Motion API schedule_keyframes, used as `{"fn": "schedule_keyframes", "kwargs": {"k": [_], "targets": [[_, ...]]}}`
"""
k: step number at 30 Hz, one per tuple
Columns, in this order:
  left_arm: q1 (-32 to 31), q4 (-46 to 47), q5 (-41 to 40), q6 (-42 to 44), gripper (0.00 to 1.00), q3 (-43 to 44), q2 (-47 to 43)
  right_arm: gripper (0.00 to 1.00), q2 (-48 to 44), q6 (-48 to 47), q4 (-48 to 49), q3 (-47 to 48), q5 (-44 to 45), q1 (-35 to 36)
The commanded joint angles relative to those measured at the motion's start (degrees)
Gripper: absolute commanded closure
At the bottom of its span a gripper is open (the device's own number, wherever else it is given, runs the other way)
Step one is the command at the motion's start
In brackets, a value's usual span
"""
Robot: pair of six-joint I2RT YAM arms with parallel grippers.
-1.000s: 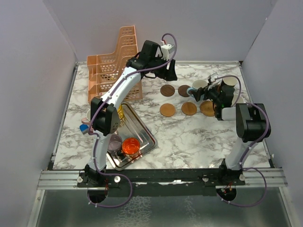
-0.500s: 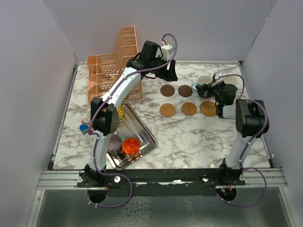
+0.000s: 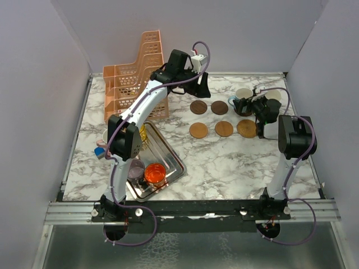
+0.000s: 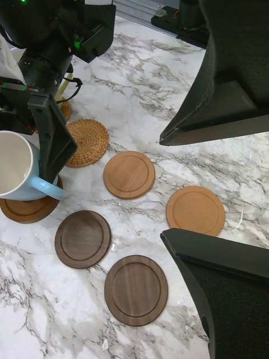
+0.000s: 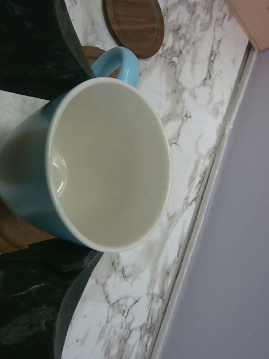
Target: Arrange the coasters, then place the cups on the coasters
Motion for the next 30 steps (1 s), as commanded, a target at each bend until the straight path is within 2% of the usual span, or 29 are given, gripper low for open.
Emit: {"fn": "schedule_keyframes", "kwargs": {"k": [1,7,12,20,26,30], "targets": [[-0.3,1.6,2.1,0.0,0.36,-0.4,-1.5,0.62,0.0,0.8,7.0,1.8,-0.9,-0.4],[-0.4,2.6,2.4,2.9,0.36,-0.9,-0.9,0.62,-2.8,2.2,5.2,1.0,-5.6,-0.4],[-2.0,5.5,3.4,11.3,0.39,-3.2,-1.0,0.62,-7.1,4.1,1.6,0.9,-11.2,-0.4],[-4.9,6.6,4.0,22.9,0.37,-3.5,1.5,0.64,-15.5,7.5,-7.8,0.7,-17.0,-0.3],[-7.7,9.2,3.2,26.5,0.37,-3.5,2.5,0.65,-21.2,10.5,-14.1,-0.8,-18.8,-0.1],[-9.2,9.3,3.3,27.8,0.43,-3.4,2.6,0.65,-24.3,11.0,-15.3,-3.2,-20.2,0.3]]}}
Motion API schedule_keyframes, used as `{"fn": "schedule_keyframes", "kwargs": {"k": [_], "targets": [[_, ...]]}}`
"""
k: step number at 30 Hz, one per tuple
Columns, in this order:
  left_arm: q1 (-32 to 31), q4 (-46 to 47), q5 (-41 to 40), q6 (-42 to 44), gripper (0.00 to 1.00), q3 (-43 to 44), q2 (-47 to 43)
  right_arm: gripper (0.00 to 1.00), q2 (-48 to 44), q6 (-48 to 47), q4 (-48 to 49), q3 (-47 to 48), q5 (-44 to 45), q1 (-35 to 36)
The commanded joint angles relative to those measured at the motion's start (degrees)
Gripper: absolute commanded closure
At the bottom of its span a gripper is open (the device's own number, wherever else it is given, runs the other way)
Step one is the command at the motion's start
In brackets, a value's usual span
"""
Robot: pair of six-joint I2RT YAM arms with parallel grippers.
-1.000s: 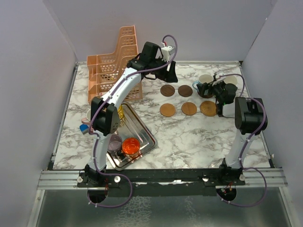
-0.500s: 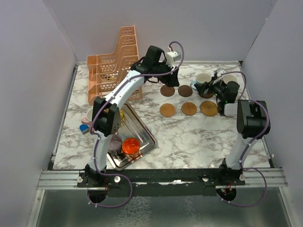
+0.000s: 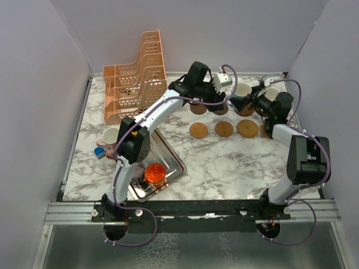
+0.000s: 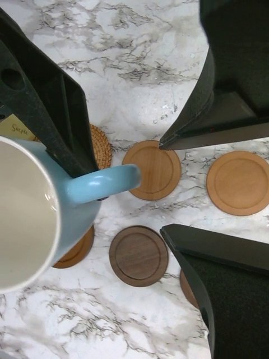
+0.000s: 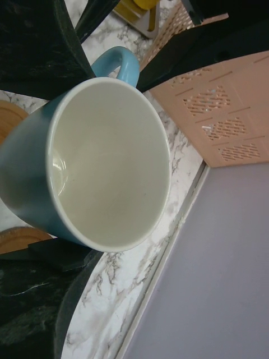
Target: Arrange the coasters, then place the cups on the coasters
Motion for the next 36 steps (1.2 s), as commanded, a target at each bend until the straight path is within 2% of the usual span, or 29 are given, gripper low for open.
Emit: {"fn": "schedule_keyframes", "kwargs": {"k": [1,16,20,26,30,36], "targets": [[-1.6,2.1,1.4,3.9,0.45,0.0,0.7,0.65,-5.0,1.9,-1.4,-2.5,-3.3,0.5],[-3.5,2.4,-0.1,4.0,0.67,-3.3,-0.1,0.66,-8.3,0.6,-3.8,-5.6,-3.5,1.4],[-3.8,2.5,-0.4,2.4,0.67,-2.9,0.4,0.66,-9.2,-0.2,-3.4,-7.1,-1.8,2.0],[-3.9,2.9,0.5,0.5,0.60,-2.8,0.8,0.67,-9.8,-1.2,-3.5,-7.9,-0.1,2.3],[-3.9,3.0,0.5,-0.1,0.60,-2.8,0.9,0.67,-10.0,-1.3,-3.4,-8.1,0.2,2.4],[-3.9,3.0,-0.4,0.0,0.70,-2.9,1.6,0.68,-10.5,-1.4,-2.2,-9.2,-0.6,2.7]]}}
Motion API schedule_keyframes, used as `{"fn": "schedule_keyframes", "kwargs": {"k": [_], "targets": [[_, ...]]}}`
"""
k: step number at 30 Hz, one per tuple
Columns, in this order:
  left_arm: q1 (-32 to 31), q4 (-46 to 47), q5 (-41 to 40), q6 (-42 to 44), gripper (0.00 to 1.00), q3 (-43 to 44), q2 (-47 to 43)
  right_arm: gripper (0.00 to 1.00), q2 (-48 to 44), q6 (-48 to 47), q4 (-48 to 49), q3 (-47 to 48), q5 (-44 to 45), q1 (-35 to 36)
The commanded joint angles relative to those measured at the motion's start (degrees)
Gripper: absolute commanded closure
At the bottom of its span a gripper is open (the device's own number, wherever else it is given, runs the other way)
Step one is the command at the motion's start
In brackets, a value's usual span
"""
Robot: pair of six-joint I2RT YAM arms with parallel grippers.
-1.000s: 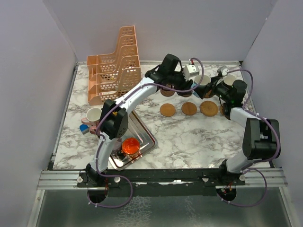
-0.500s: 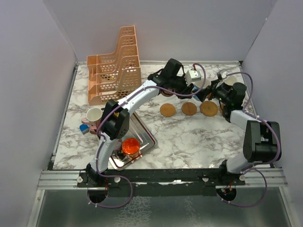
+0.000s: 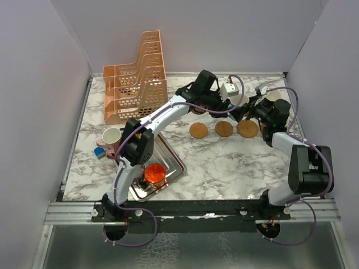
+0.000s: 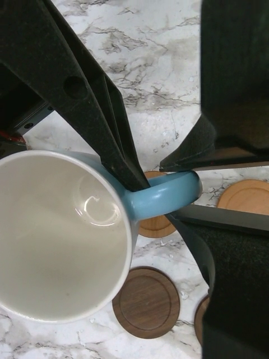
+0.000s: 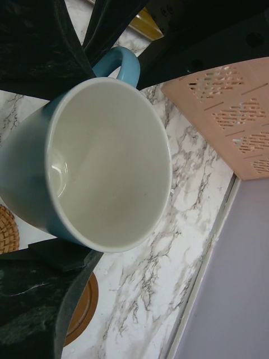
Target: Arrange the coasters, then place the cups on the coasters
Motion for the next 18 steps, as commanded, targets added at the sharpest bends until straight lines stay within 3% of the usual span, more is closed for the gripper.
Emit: {"fn": "schedule_keyframes", "kwargs": {"k": [1,9,18], "targets": [[-0.1,2.1,-0.6,-0.2,0.72,0.9,1.4,0.68,-3.1,-0.6,4.2,-1.3,-1.0,1.0],[-0.1,2.5,-0.4,-0.9,0.98,1.6,2.0,0.67,-3.5,-0.9,3.7,-2.0,-0.6,1.2],[0.5,2.8,-3.4,-0.1,1.00,1.7,0.9,0.58,-3.5,-3.6,-2.3,-1.6,0.2,1.2]]}}
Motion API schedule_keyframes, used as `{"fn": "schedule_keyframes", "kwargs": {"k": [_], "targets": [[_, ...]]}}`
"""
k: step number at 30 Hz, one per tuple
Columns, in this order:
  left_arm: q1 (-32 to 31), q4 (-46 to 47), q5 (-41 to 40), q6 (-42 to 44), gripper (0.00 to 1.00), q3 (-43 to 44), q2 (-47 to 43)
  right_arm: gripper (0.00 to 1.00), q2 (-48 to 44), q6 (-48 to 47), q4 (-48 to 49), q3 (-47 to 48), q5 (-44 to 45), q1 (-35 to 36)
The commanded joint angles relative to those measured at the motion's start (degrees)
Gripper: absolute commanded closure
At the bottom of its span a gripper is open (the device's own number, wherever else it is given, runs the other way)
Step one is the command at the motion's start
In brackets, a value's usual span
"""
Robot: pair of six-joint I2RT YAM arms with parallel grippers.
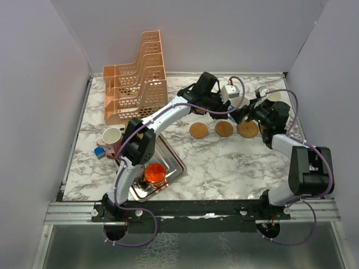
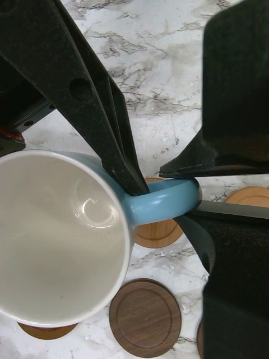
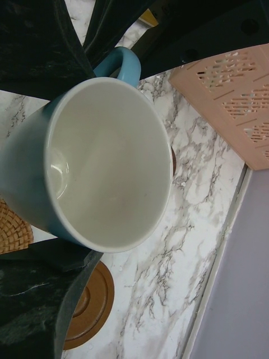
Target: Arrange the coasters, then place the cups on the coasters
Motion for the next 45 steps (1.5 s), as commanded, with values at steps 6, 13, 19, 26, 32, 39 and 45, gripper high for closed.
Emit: {"fn": "schedule_keyframes", "kwargs": {"k": [6,13,19,26,32,39,45], "targets": [[1.7,2.7,-5.7,1.6,1.00,0.1,-0.8,0.50,-2.9,-3.7,-6.2,1.5,-2.2,1.2],[2.3,2.8,-5.7,0.4,1.00,0.0,-0.7,0.40,-2.2,-4.4,-12.2,3.8,-3.3,1.2],[2.7,3.0,-7.8,-0.8,1.00,0.1,-0.2,0.35,-2.5,-4.1,-14.8,4.0,-3.2,1.2],[3.6,3.2,-8.2,-5.2,1.00,1.2,0.9,0.24,-3.4,0.0,-14.3,3.4,-2.7,1.2],[3.6,3.4,-8.7,-7.9,1.00,1.4,1.4,0.21,-2.4,1.4,-16.5,4.7,0.0,1.6],[3.6,3.4,-10.7,-11.2,1.00,2.1,2.2,0.16,-1.8,4.5,-20.0,6.3,2.4,2.8],[3.6,3.6,-10.6,-14.8,1.00,2.5,3.1,0.15,-1.2,6.6,-25.3,8.7,8.9,5.1]]}}
